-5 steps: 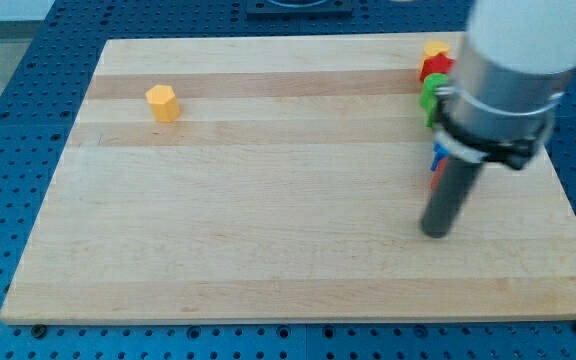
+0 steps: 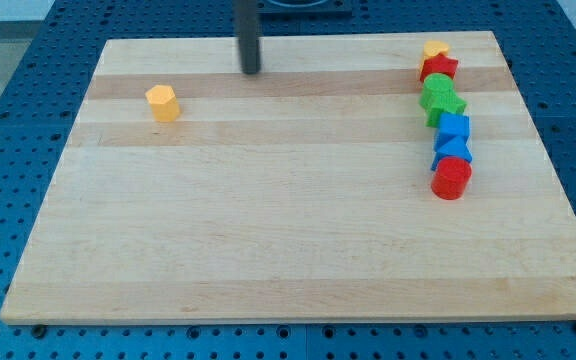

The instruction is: Move the yellow hexagon below the red circle

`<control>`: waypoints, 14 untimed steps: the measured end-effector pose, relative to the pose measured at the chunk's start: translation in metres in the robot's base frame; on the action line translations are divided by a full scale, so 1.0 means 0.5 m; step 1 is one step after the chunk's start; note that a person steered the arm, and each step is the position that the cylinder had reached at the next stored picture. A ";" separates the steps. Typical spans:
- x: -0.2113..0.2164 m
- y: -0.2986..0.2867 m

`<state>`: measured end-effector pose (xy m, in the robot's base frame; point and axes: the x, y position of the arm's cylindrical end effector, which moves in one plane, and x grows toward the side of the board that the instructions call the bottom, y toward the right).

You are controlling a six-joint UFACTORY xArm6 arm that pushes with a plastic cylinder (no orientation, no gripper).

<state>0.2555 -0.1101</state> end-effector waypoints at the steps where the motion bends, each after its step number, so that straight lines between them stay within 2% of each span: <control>1: 0.022 -0.148; 2: 0.098 -0.188; 3: 0.237 -0.168; 4: 0.323 -0.118; 5: 0.306 -0.128; 6: 0.242 -0.198; 7: 0.193 -0.202; 8: 0.228 -0.103; 10: 0.433 0.097; 11: 0.493 0.150; 13: 0.503 0.106; 14: 0.548 0.097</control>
<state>0.5297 -0.0616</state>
